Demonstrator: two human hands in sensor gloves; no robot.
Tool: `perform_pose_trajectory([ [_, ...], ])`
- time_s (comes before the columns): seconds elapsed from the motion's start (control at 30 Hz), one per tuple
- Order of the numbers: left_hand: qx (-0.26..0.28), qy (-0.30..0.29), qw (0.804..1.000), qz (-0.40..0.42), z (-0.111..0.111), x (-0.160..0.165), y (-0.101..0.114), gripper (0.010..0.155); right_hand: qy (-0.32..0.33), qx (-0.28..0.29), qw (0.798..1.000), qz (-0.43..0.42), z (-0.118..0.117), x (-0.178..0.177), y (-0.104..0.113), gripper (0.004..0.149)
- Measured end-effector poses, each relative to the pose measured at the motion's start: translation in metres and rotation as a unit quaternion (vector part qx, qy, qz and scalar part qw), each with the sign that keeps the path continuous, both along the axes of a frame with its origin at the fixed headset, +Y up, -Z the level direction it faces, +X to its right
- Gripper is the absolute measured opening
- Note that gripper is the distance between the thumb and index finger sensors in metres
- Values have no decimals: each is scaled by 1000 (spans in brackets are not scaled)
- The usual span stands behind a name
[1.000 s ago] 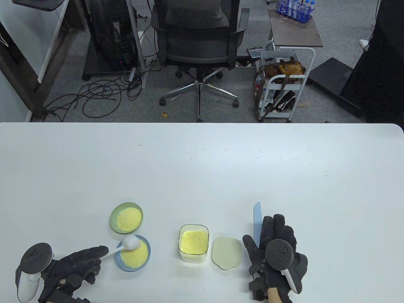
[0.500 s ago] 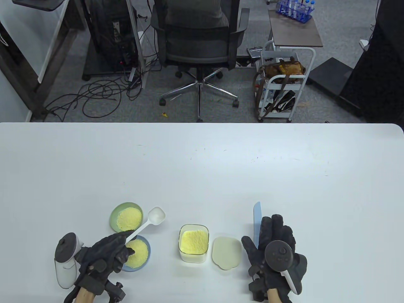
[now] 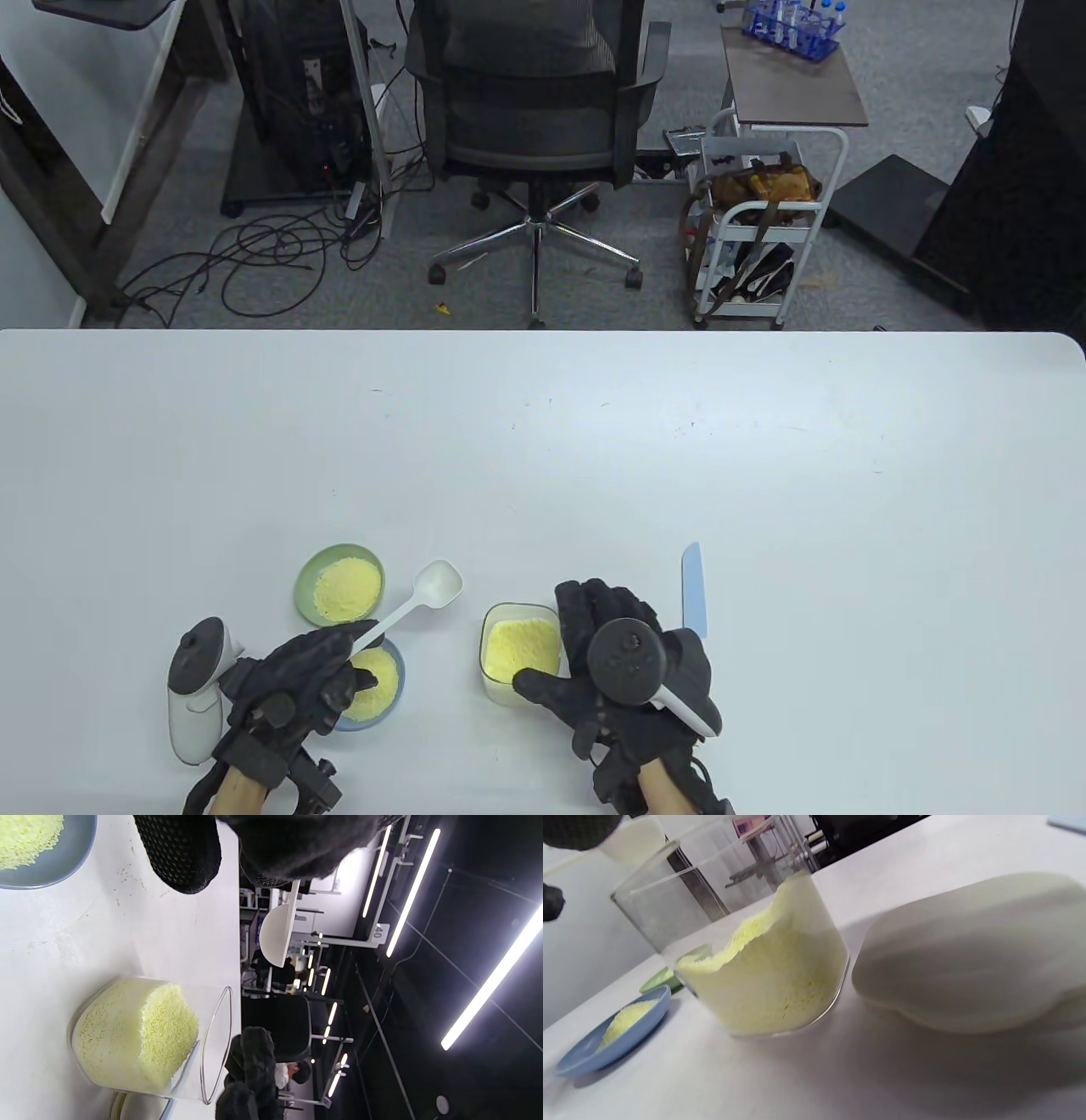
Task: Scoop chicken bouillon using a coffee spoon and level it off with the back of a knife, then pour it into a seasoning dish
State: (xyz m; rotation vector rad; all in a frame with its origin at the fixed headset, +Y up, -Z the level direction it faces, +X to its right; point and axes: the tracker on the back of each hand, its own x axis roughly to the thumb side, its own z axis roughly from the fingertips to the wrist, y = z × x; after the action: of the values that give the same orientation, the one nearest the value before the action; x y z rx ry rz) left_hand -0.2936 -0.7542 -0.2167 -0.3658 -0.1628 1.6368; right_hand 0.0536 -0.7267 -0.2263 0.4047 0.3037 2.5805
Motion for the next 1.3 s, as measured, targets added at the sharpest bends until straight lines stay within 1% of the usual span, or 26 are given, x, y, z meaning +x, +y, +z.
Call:
perform_pose_trajectory([
  [0.1,4,-1,1000,-6,1,0,1,50,0,-24,1000,-11,-6,-7,-6,95],
  [0.17,5,-4,1000,-10,0,1,1,50,-5,-35,998,-52,-7,-6,-8,95],
  [0.2,4,-7,1000,-11,0,2,0,50,-13,-32,997,-62,-6,-5,-9,95],
  [0.33,3,-35,999,-28,2,12,1,50,-12,-24,998,-55,-6,-4,-9,95],
  [0.43,18,-62,996,-60,2,23,9,50,-12,-32,997,-67,-6,-3,-11,95],
  [0.57,37,-55,994,-83,0,32,20,50,-12,-35,996,-78,-7,-1,-13,95],
  [0.67,52,-43,989,-133,-3,38,25,50,-14,-36,996,-80,-6,-1,-14,95],
  [0.83,80,-35,974,-208,-5,48,34,48,-12,-38,996,-84,-6,-1,-14,95],
  [0.87,89,-36,969,-229,-6,51,37,47,-12,-38,996,-85,-6,-1,-14,95],
  [0.93,101,-42,954,-279,-8,59,43,46,-11,-38,995,-87,-6,0,-15,95],
  [1.0,125,-18,940,-318,-11,65,47,45,-11,-38,995,-89,-6,0,-15,95],
  [1.07,140,-23,928,-344,-12,74,51,44,-10,-39,995,-91,-6,0,-15,95],
  [1.13,149,-29,913,-380,-14,84,53,43,-10,-39,995,-95,-6,0,-15,95],
  [1.17,157,-32,901,-403,-15,89,53,43,-11,-39,995,-97,-6,0,-16,95],
  [1.2,165,-35,895,-413,-16,93,53,43,-11,-38,994,-97,-6,0,-16,95],
  [1.3,165,-37,892,-420,-19,100,57,42,-11,-39,994,-99,-6,1,-16,95],
])
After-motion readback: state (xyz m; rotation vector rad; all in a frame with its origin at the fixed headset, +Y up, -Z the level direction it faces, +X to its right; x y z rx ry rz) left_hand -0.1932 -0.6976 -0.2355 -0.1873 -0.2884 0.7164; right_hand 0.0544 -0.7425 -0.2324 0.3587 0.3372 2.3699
